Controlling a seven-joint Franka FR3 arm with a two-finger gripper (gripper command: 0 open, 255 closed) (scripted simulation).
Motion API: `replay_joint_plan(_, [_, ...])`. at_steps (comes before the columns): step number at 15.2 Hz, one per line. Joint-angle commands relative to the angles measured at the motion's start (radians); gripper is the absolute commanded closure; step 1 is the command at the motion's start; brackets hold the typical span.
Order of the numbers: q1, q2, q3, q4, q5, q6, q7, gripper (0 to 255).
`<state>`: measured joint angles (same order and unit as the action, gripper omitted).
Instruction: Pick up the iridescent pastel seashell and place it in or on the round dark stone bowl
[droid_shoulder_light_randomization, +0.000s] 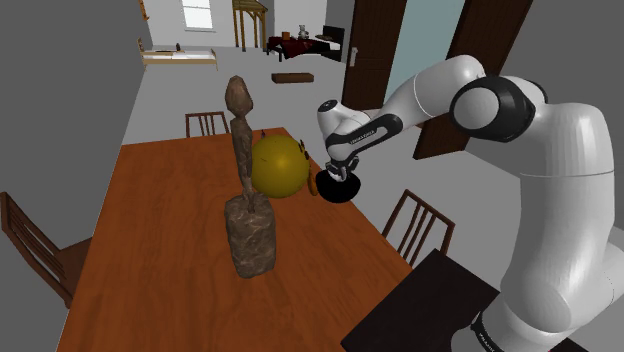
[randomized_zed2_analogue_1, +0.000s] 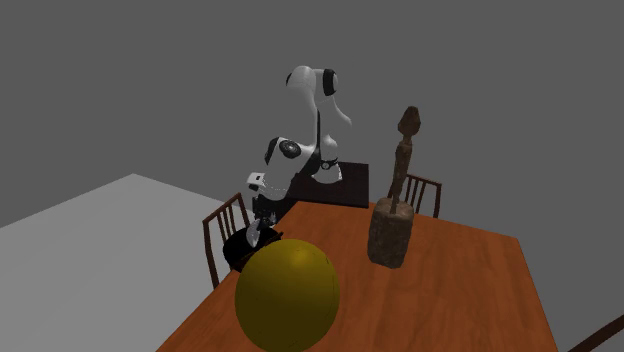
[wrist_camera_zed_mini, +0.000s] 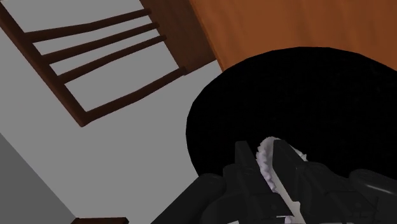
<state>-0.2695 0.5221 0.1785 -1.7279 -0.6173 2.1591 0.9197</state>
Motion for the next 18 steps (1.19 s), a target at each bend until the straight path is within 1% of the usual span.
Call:
replay_joint_plan(1, [0.0,0.006,0.0,-0.001,0.001,0.0,-0.001,0])
replay_joint_plan(6, [0.0,0.004,0.0,-0.004,0.0,0.001,0.001,0])
replay_joint_plan(10, [0.018,-0.057,0.025,0.022,0.036,-0.089,-0.019,0])
replay_joint_plan(18, [0.018,-0.057,0.025,0.022,0.036,-0.089,-0.019,0])
